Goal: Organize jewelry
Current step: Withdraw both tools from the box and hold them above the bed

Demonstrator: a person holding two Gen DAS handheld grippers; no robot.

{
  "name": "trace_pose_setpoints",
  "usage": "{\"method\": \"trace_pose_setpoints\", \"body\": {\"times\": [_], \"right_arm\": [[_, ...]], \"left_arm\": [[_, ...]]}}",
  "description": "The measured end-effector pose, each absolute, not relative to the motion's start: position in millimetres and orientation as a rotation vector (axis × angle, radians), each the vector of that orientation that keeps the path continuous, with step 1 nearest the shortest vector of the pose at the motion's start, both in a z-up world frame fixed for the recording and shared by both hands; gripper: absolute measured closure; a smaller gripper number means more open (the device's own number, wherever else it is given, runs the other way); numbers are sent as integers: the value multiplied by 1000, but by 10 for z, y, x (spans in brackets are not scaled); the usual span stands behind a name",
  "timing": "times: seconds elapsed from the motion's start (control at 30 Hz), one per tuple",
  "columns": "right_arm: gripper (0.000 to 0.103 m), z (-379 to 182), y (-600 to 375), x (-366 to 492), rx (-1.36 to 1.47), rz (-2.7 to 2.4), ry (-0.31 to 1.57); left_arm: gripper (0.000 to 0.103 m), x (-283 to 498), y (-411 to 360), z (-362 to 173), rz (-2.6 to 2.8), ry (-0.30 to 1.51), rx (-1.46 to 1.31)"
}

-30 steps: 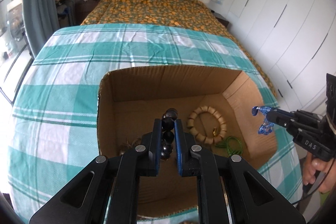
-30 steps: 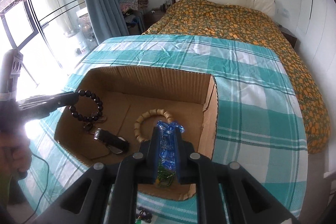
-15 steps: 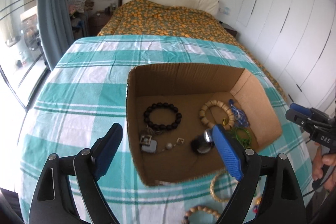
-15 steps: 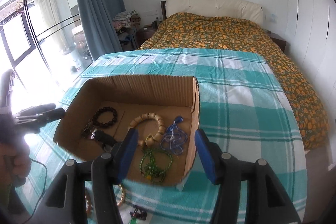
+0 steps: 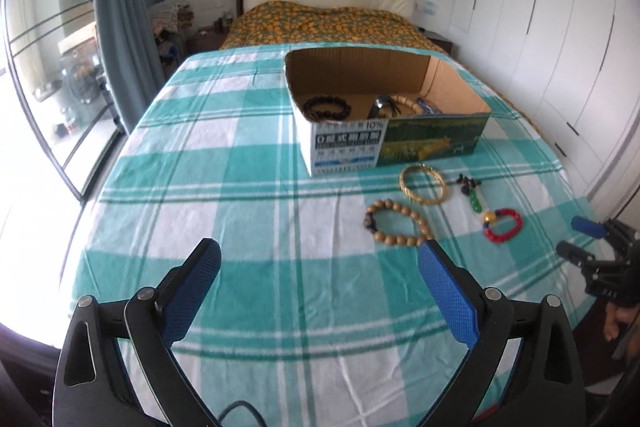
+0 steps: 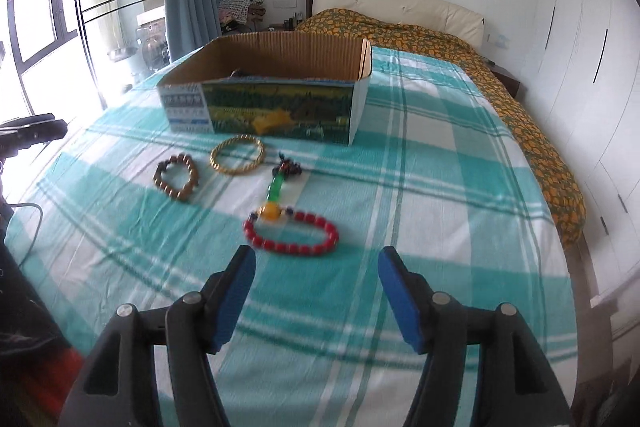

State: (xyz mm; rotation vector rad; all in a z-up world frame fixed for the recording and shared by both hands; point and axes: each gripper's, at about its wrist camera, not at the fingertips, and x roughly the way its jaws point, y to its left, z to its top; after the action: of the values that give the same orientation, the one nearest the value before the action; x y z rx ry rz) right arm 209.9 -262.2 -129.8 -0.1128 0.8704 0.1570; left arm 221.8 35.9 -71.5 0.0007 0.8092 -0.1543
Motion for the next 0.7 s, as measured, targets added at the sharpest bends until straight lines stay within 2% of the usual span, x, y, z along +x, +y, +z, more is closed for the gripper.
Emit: {"method": "trace_pose_setpoints", "body": {"times": [0.23, 0.7], "right_arm": [[38, -1531, -2550, 1772, -94, 140, 881], [38, -1728, -2544, 1650, -60, 77, 854]], "left_arm": [[3, 1792, 282, -799, -163, 816, -86], [3, 1970, 170, -1541, -87, 846, -64]]}}
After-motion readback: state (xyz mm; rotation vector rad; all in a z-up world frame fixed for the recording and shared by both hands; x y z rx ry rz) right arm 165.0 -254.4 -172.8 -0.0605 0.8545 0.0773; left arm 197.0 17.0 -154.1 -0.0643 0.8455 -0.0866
